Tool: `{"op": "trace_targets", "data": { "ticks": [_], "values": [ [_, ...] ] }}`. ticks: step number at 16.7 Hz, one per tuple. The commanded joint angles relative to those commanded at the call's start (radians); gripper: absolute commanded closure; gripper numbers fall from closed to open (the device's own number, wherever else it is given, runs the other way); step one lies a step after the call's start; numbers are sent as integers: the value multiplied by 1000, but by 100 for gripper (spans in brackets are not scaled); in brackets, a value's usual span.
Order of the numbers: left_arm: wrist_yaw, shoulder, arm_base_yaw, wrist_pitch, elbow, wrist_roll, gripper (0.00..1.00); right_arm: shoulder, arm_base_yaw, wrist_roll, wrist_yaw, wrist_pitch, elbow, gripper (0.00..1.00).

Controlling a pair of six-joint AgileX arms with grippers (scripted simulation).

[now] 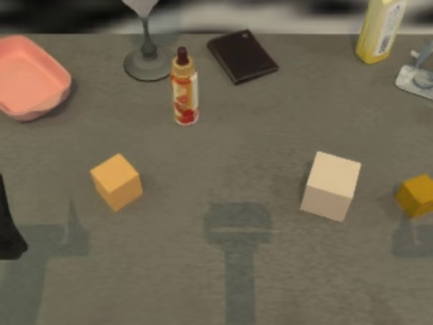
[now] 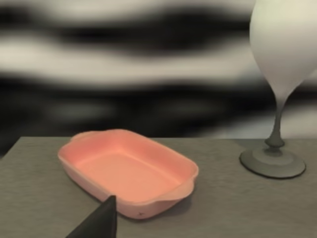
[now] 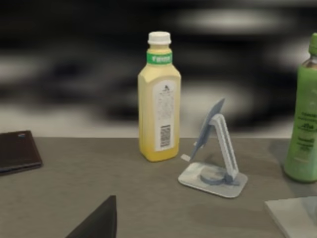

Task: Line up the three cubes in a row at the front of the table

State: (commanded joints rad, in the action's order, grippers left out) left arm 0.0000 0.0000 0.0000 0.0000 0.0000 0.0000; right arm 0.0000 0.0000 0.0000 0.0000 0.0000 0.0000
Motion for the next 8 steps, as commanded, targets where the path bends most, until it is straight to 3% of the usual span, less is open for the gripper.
{"op": "trace_targets", "data": {
  "ticks": [4,8],
  "values": [
    [0,0,0,0,0,0,0,31,3,-6,-2,-21,30,0],
    [0,0,0,0,0,0,0,220,15,-38,-2,-134,196,0]
  ]
}}
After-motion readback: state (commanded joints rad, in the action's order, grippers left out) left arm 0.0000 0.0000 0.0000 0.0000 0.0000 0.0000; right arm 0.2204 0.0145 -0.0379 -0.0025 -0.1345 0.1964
